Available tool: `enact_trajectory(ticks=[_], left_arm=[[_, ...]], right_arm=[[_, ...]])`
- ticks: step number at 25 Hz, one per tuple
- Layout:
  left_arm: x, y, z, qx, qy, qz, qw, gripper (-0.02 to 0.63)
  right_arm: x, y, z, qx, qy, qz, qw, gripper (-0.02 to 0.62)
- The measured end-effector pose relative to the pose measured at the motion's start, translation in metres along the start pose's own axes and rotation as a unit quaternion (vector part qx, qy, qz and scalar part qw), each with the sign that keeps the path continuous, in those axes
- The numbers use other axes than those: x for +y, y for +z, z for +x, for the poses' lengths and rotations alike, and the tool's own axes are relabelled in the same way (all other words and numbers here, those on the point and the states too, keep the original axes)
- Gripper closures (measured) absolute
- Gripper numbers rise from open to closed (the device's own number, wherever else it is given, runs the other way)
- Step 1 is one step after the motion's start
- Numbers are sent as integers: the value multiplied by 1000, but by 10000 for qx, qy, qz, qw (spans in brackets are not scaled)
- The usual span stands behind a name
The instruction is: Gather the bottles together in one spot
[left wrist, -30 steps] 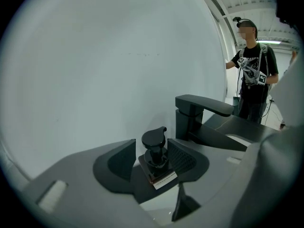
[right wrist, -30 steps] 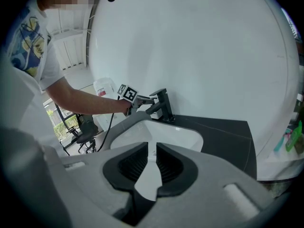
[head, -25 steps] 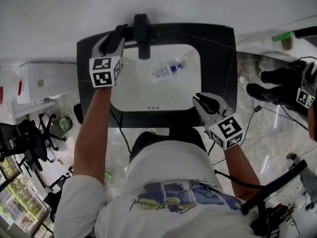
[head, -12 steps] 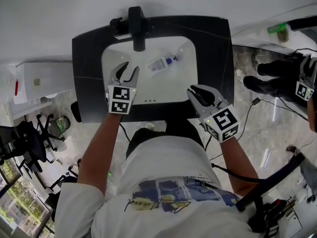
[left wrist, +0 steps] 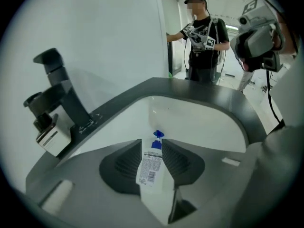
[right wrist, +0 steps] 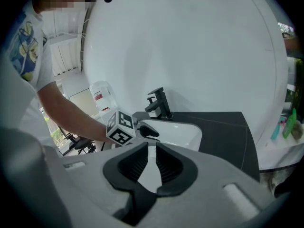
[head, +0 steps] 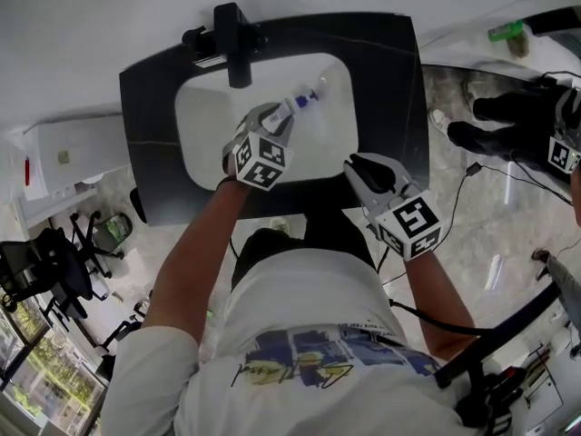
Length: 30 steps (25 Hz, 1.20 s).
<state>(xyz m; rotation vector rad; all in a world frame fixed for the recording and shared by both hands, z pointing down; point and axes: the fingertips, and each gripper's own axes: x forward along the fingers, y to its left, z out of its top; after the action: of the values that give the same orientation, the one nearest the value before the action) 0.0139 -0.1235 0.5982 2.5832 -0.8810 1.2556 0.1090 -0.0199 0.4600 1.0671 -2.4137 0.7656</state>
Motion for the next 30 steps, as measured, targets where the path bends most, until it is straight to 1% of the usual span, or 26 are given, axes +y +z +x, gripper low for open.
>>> enact_trajectory(ticks=[3,9,15,18,20,25,27,30], left_arm=[[-9,-4,21,267,-131,340,9990,468],[-18,-2,58,537,-378,781,9948,463],[-22,-5,92,864,-528,1143,9883,456],[-26,-7,105,1006,-646,1368,9834,456],[-26,-14,115,1196,-706,1397,9804,454],[-26,-28,132,1668,-847,1321,9734,467],[-26,-30,136,1775,-893,1313,9712,468],[-24,-29,140,1849,-878,1295,9702,469]], right_arm=[[-6,-5,-3,24,-58,85,9999,543],[-17,-11,-5,50,-106,260,9996,543],[-20,-26,-6,154,-140,404,9990,543],[-21,-34,-7,239,-170,478,9984,543],[-24,-38,-8,263,-212,512,9981,543],[-25,-39,-8,282,-225,551,9978,543],[-27,-39,-6,286,-230,557,9978,543],[-28,-39,-6,316,-212,561,9977,543]])
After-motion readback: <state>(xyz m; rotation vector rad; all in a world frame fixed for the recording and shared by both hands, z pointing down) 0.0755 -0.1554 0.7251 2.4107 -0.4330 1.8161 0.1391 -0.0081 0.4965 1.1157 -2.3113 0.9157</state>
